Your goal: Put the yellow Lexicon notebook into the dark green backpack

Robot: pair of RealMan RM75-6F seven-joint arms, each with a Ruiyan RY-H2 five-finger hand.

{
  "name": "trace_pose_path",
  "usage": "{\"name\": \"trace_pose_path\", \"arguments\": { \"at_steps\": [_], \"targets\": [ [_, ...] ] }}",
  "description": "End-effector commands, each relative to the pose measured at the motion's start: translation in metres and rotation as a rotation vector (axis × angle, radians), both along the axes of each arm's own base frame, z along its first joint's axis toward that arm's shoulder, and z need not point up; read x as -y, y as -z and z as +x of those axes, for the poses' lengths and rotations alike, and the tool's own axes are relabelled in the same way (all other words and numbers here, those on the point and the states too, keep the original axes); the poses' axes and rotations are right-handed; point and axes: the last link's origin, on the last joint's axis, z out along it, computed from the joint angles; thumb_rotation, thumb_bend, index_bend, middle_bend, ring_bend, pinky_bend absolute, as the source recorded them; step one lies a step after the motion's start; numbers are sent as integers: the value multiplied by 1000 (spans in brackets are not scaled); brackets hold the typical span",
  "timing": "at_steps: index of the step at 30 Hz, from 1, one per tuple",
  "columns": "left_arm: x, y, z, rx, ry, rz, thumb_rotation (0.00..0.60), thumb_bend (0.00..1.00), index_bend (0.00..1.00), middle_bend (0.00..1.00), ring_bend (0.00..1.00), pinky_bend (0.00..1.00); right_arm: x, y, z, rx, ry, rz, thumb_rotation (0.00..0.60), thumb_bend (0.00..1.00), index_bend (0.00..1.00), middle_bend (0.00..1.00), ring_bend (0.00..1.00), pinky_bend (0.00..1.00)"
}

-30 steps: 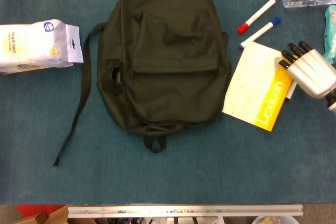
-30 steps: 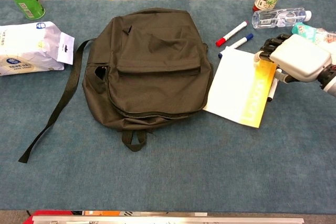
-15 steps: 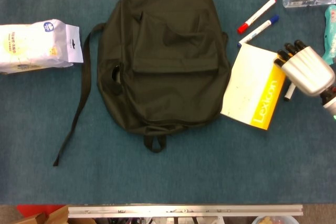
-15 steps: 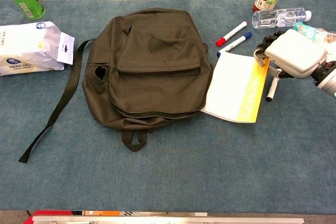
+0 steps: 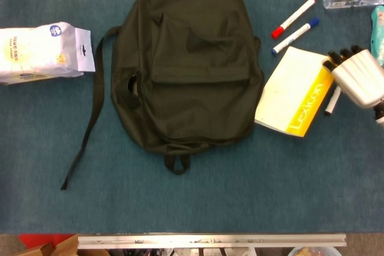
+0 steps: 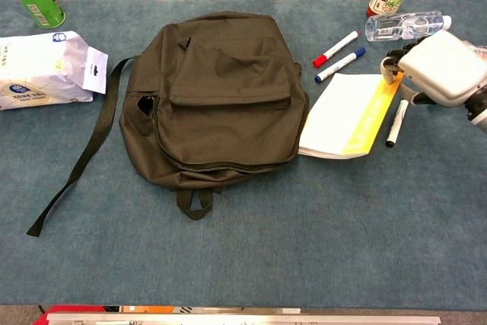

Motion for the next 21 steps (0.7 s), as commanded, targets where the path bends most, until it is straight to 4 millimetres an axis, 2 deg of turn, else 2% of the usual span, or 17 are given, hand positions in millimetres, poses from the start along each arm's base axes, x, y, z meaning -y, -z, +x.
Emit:
{"name": "trace_pose_path", "arguments": {
  "at_steps": [1,12,21],
  "targets": [
    [-6,-1,3,-17,26,-13,600,258,44,49,47,57,-2,-7,2,38,-9,-52,600,376,837,712,624,668],
    [-36,6,25,-96,185,-137,600,258,50,50,47,57,-12,-49,6,158,-63,-215,600,373,852,722,644,685],
    [-60,27,55,-164,362,-277,600,257,82,51,53,57,-19,-89,15,238,-106,-349,600,373,857,727,648,689]
  ]
}}
